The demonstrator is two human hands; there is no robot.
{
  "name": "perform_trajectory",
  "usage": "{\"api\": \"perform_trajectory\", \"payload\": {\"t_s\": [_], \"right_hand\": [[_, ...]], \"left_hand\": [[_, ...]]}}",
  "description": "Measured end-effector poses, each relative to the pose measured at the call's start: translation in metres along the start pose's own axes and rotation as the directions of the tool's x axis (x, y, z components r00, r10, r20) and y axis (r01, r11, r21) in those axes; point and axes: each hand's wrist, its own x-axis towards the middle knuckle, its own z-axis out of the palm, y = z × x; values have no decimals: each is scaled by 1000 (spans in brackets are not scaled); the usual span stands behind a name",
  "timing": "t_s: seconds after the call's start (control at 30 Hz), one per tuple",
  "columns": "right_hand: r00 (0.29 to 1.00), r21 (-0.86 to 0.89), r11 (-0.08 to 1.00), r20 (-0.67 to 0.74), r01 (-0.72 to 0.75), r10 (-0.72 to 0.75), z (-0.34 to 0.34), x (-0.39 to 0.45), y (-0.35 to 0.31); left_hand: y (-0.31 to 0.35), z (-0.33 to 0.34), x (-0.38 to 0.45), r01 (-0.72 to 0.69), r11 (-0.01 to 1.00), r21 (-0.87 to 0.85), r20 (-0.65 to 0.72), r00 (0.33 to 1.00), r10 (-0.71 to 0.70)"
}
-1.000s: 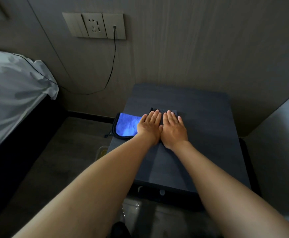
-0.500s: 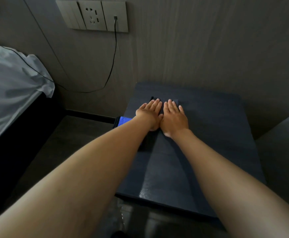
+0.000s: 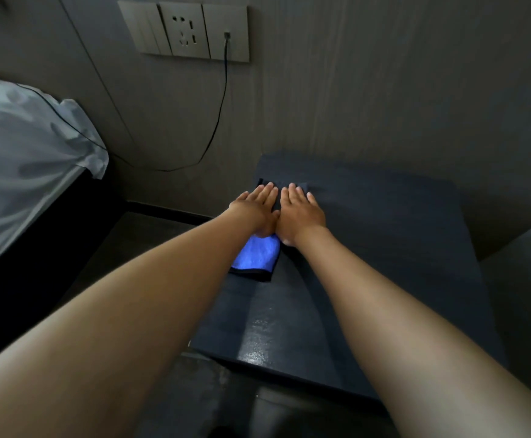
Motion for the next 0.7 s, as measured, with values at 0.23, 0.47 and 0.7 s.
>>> {"api": "perform_trajectory", "payload": {"t_s": [0.23, 0.47, 0.7], "right_hand": [[1000, 15, 1000, -1, 26, -26, 1, 7, -24], [998, 46, 997, -20, 54, -53, -3, 28, -17], [998, 75, 997, -56, 34, -30, -11, 66, -1]], "left_hand": [[-23, 2, -8, 43, 999, 9, 18, 999, -43], [-22, 1, 11, 65, 997, -42, -25, 998, -66], [-23, -13, 46, 23, 998, -55, -83, 996, -27]]}}
